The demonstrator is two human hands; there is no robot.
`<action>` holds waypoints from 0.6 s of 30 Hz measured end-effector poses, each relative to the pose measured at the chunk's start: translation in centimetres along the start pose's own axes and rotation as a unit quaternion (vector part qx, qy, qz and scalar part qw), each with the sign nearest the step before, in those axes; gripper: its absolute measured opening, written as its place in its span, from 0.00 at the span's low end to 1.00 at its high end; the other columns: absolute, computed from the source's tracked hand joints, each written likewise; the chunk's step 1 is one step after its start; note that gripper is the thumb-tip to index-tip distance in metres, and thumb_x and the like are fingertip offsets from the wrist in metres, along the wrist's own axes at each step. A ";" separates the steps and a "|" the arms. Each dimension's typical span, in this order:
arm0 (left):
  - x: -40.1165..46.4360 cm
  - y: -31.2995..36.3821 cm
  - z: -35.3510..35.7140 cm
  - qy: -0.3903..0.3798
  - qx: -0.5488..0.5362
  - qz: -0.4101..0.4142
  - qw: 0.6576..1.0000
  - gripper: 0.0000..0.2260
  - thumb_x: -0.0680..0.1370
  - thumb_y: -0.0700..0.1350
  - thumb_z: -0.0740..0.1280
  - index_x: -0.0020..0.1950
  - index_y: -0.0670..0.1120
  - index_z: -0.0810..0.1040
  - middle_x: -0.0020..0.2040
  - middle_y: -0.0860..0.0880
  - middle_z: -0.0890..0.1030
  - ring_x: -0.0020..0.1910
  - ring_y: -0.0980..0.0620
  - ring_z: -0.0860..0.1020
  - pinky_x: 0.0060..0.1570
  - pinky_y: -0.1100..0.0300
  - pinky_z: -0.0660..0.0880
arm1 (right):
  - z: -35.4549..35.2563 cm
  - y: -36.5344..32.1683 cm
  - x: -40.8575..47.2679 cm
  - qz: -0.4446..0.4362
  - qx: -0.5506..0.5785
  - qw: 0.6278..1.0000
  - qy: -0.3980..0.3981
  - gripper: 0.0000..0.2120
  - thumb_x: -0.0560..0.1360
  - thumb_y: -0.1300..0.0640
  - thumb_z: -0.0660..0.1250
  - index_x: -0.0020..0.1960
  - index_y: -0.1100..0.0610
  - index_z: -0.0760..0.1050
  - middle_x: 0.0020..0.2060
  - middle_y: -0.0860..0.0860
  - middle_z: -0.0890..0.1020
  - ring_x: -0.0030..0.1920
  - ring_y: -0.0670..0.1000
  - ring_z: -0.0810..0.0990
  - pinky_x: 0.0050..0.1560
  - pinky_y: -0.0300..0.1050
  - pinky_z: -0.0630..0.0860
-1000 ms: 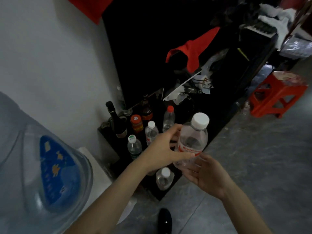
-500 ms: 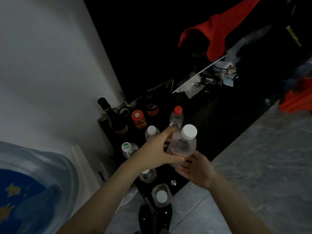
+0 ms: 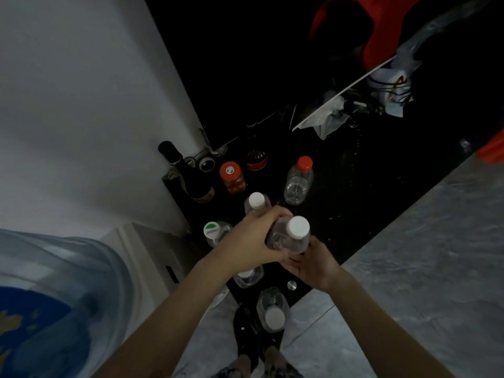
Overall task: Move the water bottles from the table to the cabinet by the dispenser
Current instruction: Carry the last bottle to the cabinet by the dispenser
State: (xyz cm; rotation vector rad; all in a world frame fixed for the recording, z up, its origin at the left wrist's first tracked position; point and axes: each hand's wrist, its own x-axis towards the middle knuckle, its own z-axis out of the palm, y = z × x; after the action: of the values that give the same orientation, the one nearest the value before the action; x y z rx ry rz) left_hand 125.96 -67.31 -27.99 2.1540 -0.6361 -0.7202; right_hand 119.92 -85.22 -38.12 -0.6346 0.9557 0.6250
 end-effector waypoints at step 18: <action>2.3 -0.9 3.4 -0.012 0.077 -0.057 0.995 0.20 0.71 0.42 0.74 0.56 0.53 0.67 0.47 0.49 0.78 0.44 0.46 0.79 0.42 0.41 0.80 | -1.6 0.1 0.7 -0.010 -0.122 0.989 0.085 0.19 0.82 0.48 0.59 0.64 0.60 0.75 0.62 0.60 0.78 0.60 0.58 0.77 0.58 0.50 0.75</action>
State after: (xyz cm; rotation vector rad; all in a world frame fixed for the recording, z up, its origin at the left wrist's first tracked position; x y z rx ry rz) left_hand 125.48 -69.96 -31.23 2.3422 -0.6035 -0.7818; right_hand 119.31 -86.18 -39.42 -0.9254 1.0388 0.6847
